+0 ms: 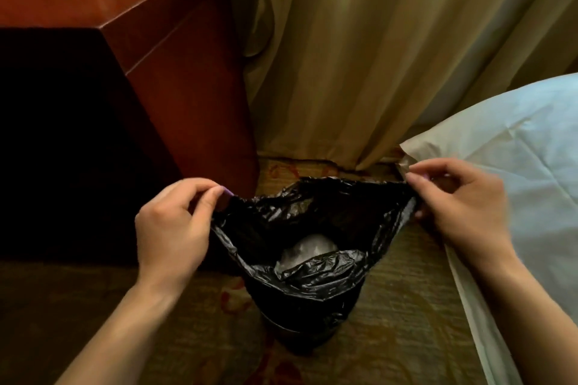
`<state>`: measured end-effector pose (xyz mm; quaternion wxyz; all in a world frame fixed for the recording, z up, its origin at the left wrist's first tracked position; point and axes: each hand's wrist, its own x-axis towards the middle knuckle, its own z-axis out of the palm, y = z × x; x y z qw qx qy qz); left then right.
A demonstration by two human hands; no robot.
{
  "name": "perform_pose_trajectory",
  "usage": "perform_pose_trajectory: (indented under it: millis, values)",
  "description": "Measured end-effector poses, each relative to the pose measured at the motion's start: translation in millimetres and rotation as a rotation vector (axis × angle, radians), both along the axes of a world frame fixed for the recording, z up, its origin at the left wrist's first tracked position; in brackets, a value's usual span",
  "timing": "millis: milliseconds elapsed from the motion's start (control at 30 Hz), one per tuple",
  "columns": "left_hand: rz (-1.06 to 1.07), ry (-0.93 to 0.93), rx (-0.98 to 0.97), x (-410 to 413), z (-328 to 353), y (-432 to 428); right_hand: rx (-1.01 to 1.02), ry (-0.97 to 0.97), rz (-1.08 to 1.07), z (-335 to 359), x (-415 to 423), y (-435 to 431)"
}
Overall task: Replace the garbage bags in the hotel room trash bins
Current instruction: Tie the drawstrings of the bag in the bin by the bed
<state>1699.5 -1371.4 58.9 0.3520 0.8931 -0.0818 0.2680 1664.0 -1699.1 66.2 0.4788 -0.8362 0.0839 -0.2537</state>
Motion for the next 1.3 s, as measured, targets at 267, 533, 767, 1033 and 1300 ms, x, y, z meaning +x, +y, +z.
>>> perform_pose_trajectory:
  millis: [267,533,767,1033,1300]
  values:
    - [0.069,0.022,-0.036,14.8,23.7,0.2,0.159,-0.014,-0.006,18.1,3.9,-3.9]
    - [0.042,0.024,-0.128,6.9,11.5,1.6,0.208,-0.055,-0.028,12.6,-0.2,-10.5]
    - [0.161,0.040,-0.332,16.3,-4.9,22.2,0.290,0.006,-0.014,5.2,14.4,-24.1]
    - [0.238,0.088,-0.350,11.4,-22.5,37.2,0.510,0.143,-0.104,-23.0,20.3,-51.0]
    - [0.023,0.106,-0.491,10.1,-3.6,-1.9,0.345,-0.009,0.117,-0.2,19.2,-2.3]
